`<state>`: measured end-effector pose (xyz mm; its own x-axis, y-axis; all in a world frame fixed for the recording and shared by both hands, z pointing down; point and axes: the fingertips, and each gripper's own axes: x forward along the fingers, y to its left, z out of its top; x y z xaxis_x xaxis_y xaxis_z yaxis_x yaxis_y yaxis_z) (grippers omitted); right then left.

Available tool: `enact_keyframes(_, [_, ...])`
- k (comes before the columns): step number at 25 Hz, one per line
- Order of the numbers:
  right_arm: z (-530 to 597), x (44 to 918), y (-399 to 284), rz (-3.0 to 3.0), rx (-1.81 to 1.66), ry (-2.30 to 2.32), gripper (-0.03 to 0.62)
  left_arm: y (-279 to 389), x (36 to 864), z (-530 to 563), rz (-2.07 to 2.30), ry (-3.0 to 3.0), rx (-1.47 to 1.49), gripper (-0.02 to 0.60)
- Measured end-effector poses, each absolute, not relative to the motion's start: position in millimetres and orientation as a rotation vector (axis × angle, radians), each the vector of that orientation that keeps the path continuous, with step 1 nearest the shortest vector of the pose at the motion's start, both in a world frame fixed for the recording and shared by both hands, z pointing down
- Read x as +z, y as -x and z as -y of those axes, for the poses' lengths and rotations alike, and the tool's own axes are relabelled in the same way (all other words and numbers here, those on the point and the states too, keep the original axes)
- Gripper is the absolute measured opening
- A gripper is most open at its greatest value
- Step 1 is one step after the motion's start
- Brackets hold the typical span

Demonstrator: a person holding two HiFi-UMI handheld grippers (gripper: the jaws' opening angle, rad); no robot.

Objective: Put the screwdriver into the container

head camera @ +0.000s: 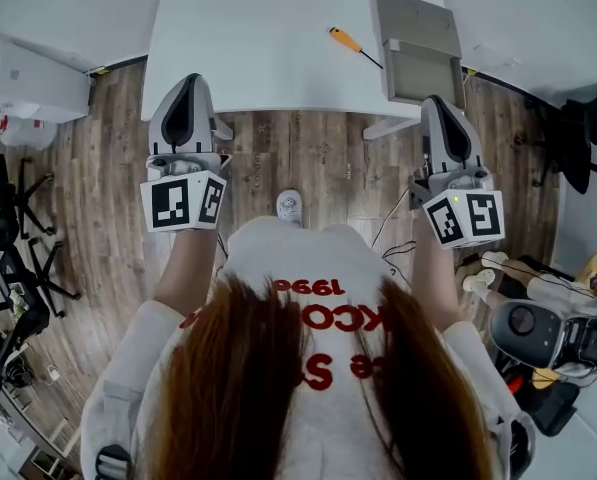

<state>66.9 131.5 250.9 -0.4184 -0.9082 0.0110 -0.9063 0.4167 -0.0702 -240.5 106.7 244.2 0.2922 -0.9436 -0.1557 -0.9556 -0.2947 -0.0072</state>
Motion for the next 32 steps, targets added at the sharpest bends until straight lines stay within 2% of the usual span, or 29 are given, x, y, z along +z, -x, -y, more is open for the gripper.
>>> enact_keyframes(14, [-113,256,-40,-2.678,-0.105,1.65,0.008,253,258,-89,-1.799,2.482,0.176,0.008])
enact_keyframes(32, [-86,271,-46,-2.698,-0.127,1.72,0.008,249,277,-58,-1.806,2.521,0.152,0.007])
